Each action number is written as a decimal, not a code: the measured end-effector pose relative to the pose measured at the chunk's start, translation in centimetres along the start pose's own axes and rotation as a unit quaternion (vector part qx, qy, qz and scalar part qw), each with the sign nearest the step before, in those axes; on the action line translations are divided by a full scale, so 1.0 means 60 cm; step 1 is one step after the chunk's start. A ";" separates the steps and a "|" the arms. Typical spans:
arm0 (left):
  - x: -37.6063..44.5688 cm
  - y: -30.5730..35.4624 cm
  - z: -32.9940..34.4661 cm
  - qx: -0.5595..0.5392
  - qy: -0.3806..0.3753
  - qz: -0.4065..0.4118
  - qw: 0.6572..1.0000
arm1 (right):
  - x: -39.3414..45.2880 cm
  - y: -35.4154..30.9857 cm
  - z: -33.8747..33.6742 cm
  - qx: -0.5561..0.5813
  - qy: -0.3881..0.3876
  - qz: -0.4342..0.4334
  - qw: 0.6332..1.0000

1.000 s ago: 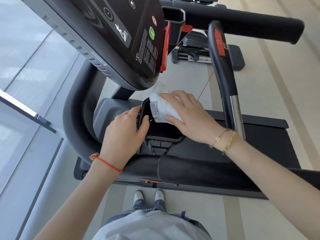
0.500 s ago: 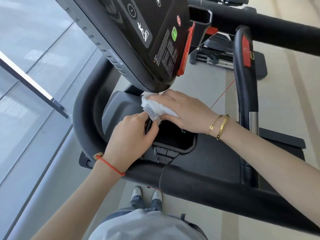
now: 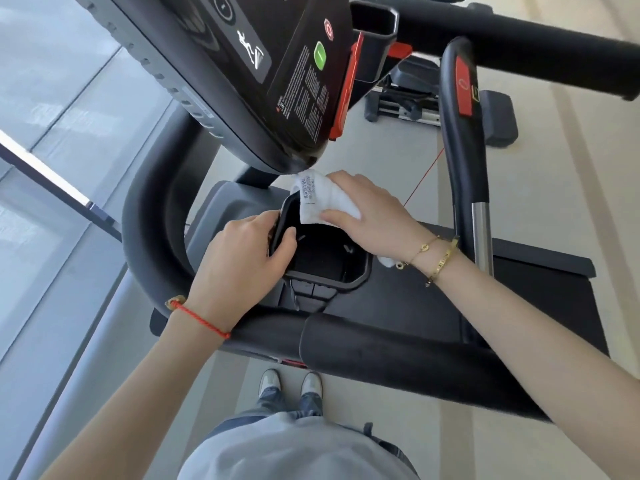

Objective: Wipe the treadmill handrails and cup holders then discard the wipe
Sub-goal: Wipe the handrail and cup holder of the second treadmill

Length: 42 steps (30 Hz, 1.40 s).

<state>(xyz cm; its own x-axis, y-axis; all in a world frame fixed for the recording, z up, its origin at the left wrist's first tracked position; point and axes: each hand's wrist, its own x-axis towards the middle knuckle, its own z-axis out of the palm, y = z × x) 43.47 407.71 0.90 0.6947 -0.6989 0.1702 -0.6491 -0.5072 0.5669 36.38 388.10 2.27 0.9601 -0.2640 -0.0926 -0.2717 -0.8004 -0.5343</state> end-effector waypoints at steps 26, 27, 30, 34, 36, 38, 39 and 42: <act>-0.015 -0.001 -0.019 -0.036 -0.016 -0.016 0.999 | -0.152 -0.026 -0.009 -0.147 0.033 -0.157 0.976; -0.015 -0.001 -0.020 -0.035 -0.019 -0.019 0.999 | -0.148 -0.029 -0.016 -0.171 0.006 -0.162 0.972; -0.015 0.003 -0.022 -0.041 -0.021 -0.023 0.999 | -0.126 -0.036 -0.032 -0.204 -0.055 -0.174 0.962; -0.014 0.008 -0.026 -0.062 -0.019 -0.035 0.997 | -0.079 -0.046 -0.035 -0.279 -0.147 -0.177 0.932; -0.012 0.009 -0.026 -0.067 -0.021 -0.041 0.997 | -0.054 -0.056 -0.032 -0.366 -0.179 -0.197 0.892; -0.010 0.009 -0.026 -0.062 -0.023 -0.052 0.996 | -0.036 -0.064 -0.028 -0.404 -0.216 -0.202 0.866; -0.009 0.009 -0.025 -0.061 -0.025 -0.057 0.996 | -0.029 -0.066 -0.027 -0.411 -0.238 -0.199 0.857; -0.008 0.010 -0.024 -0.069 -0.036 -0.070 0.995 | -0.013 -0.069 -0.026 -0.434 -0.287 -0.197 0.831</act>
<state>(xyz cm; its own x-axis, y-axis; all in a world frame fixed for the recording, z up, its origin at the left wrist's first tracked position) 43.19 408.50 2.31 0.7480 -0.6632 0.0271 -0.4957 -0.5310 0.6873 36.64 390.82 5.87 0.7919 0.2124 -0.5725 0.3652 -0.9162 0.1652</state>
